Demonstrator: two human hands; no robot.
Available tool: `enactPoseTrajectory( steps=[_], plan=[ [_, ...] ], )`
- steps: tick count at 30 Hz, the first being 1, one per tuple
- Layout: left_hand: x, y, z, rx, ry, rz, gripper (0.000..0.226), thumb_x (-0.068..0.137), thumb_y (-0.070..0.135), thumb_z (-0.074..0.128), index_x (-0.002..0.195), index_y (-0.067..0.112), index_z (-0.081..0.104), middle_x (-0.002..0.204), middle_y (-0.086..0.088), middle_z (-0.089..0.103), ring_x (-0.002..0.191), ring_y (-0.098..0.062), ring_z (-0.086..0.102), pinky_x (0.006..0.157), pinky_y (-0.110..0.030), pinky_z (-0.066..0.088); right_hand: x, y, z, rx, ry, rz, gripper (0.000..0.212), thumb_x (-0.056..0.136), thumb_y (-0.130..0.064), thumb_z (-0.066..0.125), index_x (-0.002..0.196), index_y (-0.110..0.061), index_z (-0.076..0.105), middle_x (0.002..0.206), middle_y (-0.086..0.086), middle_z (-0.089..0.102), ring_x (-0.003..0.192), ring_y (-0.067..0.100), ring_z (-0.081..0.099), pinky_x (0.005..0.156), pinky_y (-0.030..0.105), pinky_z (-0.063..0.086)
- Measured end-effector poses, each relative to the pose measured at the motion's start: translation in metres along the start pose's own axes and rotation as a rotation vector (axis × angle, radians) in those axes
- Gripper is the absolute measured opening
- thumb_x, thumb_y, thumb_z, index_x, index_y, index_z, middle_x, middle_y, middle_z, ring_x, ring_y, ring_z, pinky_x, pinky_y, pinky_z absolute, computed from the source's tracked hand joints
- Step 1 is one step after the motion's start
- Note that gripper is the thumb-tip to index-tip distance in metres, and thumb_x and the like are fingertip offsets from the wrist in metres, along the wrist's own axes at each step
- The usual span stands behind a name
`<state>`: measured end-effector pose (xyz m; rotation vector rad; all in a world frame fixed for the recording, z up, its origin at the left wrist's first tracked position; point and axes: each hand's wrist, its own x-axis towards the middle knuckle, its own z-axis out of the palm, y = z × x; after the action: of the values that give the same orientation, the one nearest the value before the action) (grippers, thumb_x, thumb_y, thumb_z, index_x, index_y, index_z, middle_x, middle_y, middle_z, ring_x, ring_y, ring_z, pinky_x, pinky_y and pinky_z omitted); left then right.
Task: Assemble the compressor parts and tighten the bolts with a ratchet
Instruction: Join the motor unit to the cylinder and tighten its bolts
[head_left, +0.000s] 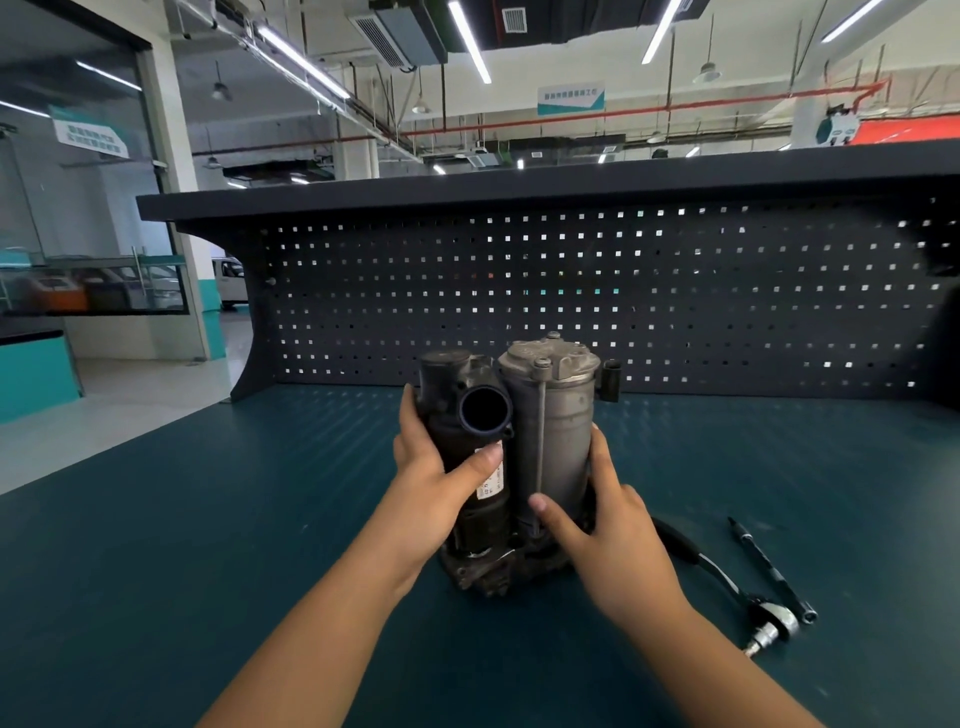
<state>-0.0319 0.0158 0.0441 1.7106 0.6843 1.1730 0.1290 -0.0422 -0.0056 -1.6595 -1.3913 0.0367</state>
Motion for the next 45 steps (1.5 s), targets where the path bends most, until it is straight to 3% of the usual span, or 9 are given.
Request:
enactPoseTrajectory(
  steps=[5, 8, 13, 15, 18, 24, 35, 41, 45],
  plan=[
    [-0.001, -0.007, -0.015, -0.015, -0.182, -0.028, 0.103, 0.086, 0.009, 0.062, 0.139, 0.053, -0.016, 0.148, 0.019, 0.025, 0.131, -0.001, 0.033, 0.108, -0.027, 0.029, 0.0, 0.0, 0.0, 0.008, -0.005, 0.004, 0.098, 0.058, -0.084, 0.028, 0.142, -0.051, -0.011, 0.096, -0.008, 0.051, 0.092, 0.007, 0.045, 0.064, 0.024, 0.04],
    [-0.002, -0.011, -0.029, 0.011, -0.251, -0.049, 0.104, 0.087, 0.002, 0.059, 0.137, 0.056, -0.015, 0.143, 0.022, 0.033, 0.127, 0.003, 0.039, 0.109, -0.027, 0.03, 0.0, 0.001, 0.0, 0.019, -0.011, 0.017, 0.099, 0.058, -0.085, 0.029, 0.142, -0.051, -0.011, 0.095, -0.009, 0.049, 0.09, 0.005, 0.043, 0.062, 0.02, 0.037],
    [-0.005, -0.016, -0.032, 0.105, -0.2, -0.001, 0.097, 0.082, 0.002, 0.065, 0.11, 0.077, 0.01, 0.116, 0.034, 0.056, 0.111, 0.013, 0.051, 0.088, -0.01, 0.045, 0.0, 0.001, 0.0, 0.029, 0.0, 0.014, 0.099, 0.058, -0.083, 0.03, 0.143, -0.05, -0.01, 0.097, -0.007, 0.05, 0.092, 0.007, 0.044, 0.065, 0.024, 0.039],
    [-0.007, -0.017, -0.028, 0.151, -0.179, 0.026, 0.098, 0.079, 0.002, 0.068, 0.103, 0.081, 0.016, 0.119, 0.034, 0.054, 0.114, 0.013, 0.049, 0.094, -0.013, 0.043, 0.0, 0.001, 0.0, 0.035, 0.002, 0.008, 0.099, 0.058, -0.083, 0.031, 0.143, -0.05, -0.009, 0.098, -0.008, 0.05, 0.095, 0.008, 0.044, 0.067, 0.026, 0.039],
    [-0.011, -0.02, -0.022, 0.204, -0.121, 0.061, 0.092, 0.075, 0.006, 0.074, 0.113, 0.071, 0.022, 0.125, 0.029, 0.051, 0.119, 0.007, 0.047, 0.106, -0.028, 0.037, 0.001, 0.001, 0.0, 0.038, 0.006, -0.009, 0.1, 0.059, -0.083, 0.031, 0.144, -0.048, -0.009, 0.094, -0.012, 0.048, 0.098, 0.009, 0.044, 0.067, 0.026, 0.04],
    [-0.012, -0.022, -0.023, 0.222, -0.089, 0.052, 0.083, 0.071, 0.012, 0.078, 0.116, 0.065, 0.032, 0.123, 0.023, 0.056, 0.12, -0.006, 0.051, 0.107, -0.041, 0.037, 0.0, 0.001, 0.002, 0.035, 0.017, -0.016, 0.101, 0.059, -0.082, 0.032, 0.145, -0.046, -0.007, 0.089, -0.018, 0.045, 0.096, 0.009, 0.043, 0.064, 0.025, 0.037],
    [0.0, -0.027, -0.031, 0.152, -0.156, -0.016, 0.06, 0.072, 0.005, 0.076, 0.115, 0.036, 0.051, 0.113, 0.014, 0.065, 0.111, -0.006, 0.059, 0.1, -0.034, 0.044, -0.002, 0.002, 0.004, 0.026, 0.016, 0.013, 0.098, 0.066, -0.077, 0.039, 0.148, -0.038, 0.002, 0.11, -0.003, 0.054, 0.104, 0.011, 0.042, 0.073, 0.028, 0.038],
    [0.002, -0.042, -0.027, 0.014, -0.166, 0.007, 0.061, 0.064, 0.021, 0.074, 0.119, 0.031, 0.05, 0.115, 0.016, 0.064, 0.112, -0.004, 0.057, 0.096, -0.023, 0.044, 0.001, 0.002, 0.004, -0.005, 0.035, 0.019, 0.094, 0.069, -0.074, 0.045, 0.148, -0.035, 0.008, 0.102, -0.004, 0.054, 0.102, 0.012, 0.042, 0.071, 0.028, 0.039],
    [0.007, -0.051, -0.026, -0.117, -0.256, -0.051, 0.064, 0.071, 0.024, 0.068, 0.129, 0.032, 0.043, 0.122, 0.019, 0.06, 0.117, -0.001, 0.053, 0.1, -0.025, 0.042, 0.004, 0.001, 0.004, -0.078, 0.037, 0.005, 0.096, 0.067, -0.078, 0.035, 0.148, -0.031, 0.01, 0.093, -0.004, 0.052, 0.097, 0.013, 0.042, 0.067, 0.03, 0.038]
  ],
)
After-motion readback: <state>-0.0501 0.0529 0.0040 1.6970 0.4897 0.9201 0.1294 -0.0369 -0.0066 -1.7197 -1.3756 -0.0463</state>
